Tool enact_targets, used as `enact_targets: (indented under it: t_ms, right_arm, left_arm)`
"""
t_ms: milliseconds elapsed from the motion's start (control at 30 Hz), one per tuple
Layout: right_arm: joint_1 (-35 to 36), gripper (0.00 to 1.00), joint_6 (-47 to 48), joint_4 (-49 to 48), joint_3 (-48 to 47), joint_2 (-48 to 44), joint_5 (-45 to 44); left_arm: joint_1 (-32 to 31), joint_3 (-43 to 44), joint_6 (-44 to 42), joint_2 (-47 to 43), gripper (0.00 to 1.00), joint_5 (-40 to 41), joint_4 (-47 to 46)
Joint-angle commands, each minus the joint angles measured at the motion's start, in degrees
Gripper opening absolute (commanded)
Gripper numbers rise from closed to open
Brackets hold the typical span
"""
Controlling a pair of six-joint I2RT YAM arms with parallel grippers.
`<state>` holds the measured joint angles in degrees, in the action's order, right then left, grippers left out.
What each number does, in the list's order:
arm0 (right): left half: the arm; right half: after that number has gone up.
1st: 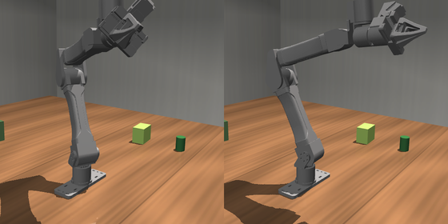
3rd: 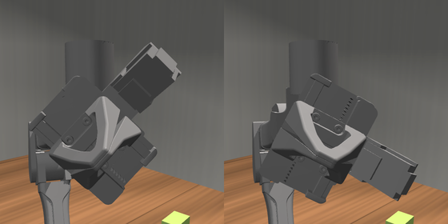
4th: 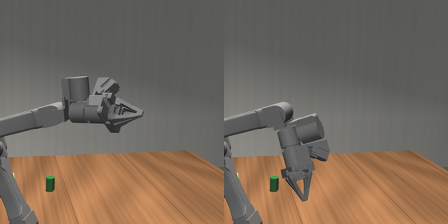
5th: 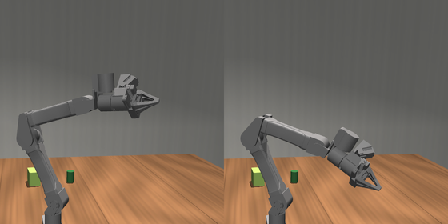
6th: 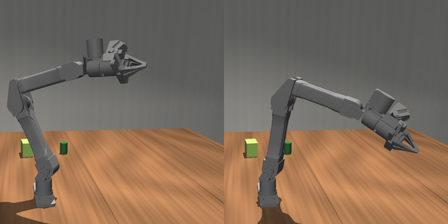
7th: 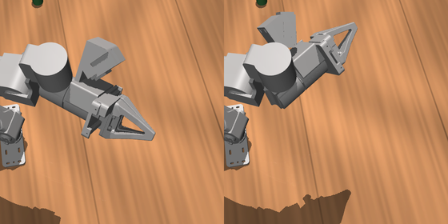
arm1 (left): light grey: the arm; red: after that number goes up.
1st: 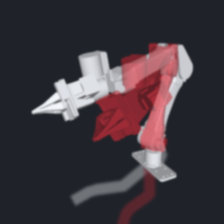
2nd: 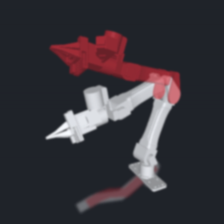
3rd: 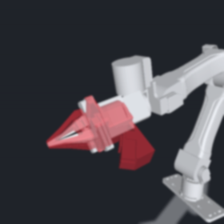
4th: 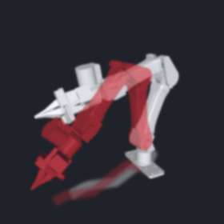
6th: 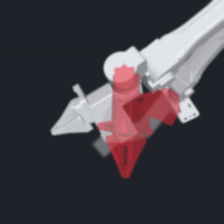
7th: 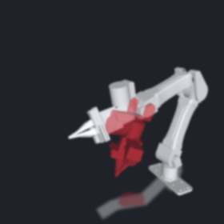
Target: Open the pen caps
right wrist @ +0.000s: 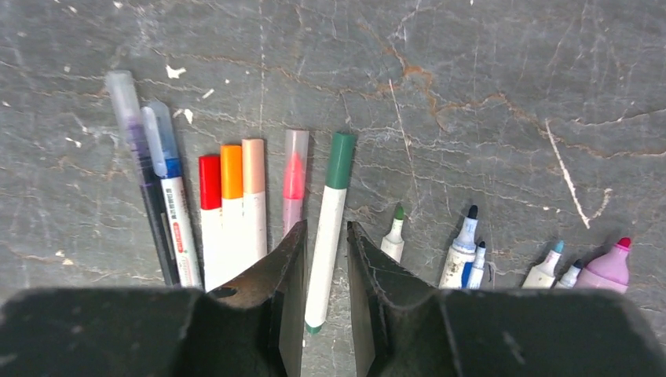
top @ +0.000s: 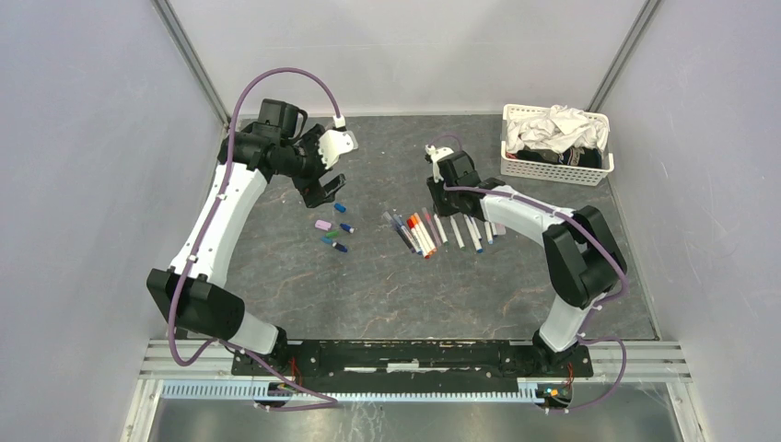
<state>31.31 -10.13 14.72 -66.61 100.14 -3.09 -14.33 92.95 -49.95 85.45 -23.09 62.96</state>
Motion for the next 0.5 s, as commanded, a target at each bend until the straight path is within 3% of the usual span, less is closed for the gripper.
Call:
enact_targets:
  t_ms: [0, 333, 467]
  right_arm:
    - [0.2, 0.29, 0.6, -0.4, 1.4, 2.4, -1.4]
    - [0.2, 0.28, 0.6, -2.4, 5.4, 4.9, -1.7]
    - [0.2, 0.19, 0.4, -3.6, 7.8, 5.2, -2.1]
  left_arm:
    - [0.2, -0.5, 1.4, -1.9, 1.00, -1.8, 0.1]
    - [0.2, -1.1, 1.3, -1.8, 1.00, -2.0, 0.3]
    - [0.2, -1.4, 1.3, -1.9, 1.00, -3.1, 0.5]
